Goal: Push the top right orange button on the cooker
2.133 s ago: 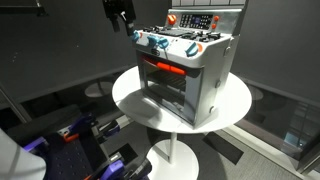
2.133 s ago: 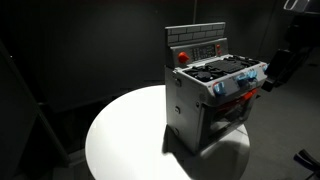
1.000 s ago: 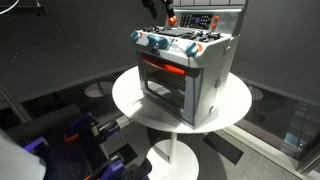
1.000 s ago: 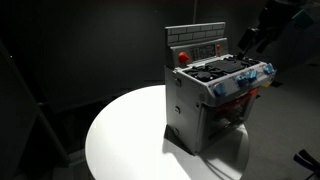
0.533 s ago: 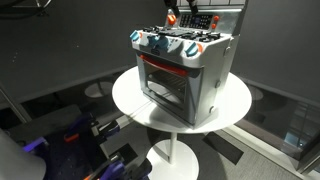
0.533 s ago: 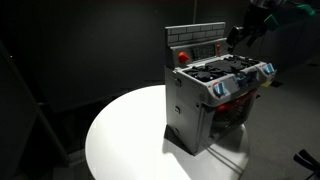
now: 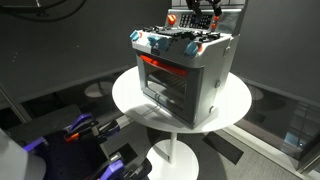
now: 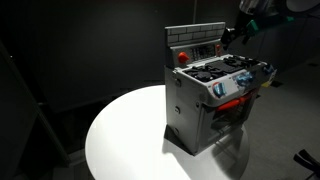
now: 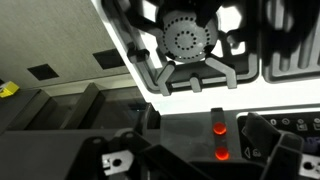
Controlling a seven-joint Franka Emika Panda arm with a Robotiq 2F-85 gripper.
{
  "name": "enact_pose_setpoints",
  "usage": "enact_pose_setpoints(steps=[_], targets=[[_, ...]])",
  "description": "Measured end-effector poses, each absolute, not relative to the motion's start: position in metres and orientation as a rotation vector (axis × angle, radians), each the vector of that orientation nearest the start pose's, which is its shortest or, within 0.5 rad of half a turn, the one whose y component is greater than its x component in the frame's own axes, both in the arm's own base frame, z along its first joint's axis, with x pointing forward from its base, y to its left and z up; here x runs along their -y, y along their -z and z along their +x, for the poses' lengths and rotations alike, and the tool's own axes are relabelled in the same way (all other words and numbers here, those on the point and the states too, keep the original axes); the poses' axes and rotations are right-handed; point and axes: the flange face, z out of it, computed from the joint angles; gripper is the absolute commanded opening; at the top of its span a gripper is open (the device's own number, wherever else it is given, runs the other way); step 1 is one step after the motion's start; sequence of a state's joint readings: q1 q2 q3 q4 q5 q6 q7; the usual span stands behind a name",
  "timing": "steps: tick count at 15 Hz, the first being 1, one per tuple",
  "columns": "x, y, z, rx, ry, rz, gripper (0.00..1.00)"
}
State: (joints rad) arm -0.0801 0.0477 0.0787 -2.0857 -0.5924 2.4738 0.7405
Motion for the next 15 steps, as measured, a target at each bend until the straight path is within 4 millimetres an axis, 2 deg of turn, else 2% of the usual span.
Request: enact_pose_setpoints(steps=[8,15], targets=[[0.015,-0.426,0.621,-0.658,0.81,-3.272,1.0],[0.016,-0.423,0.632,-0.676,0.817,-3.276,1.0]])
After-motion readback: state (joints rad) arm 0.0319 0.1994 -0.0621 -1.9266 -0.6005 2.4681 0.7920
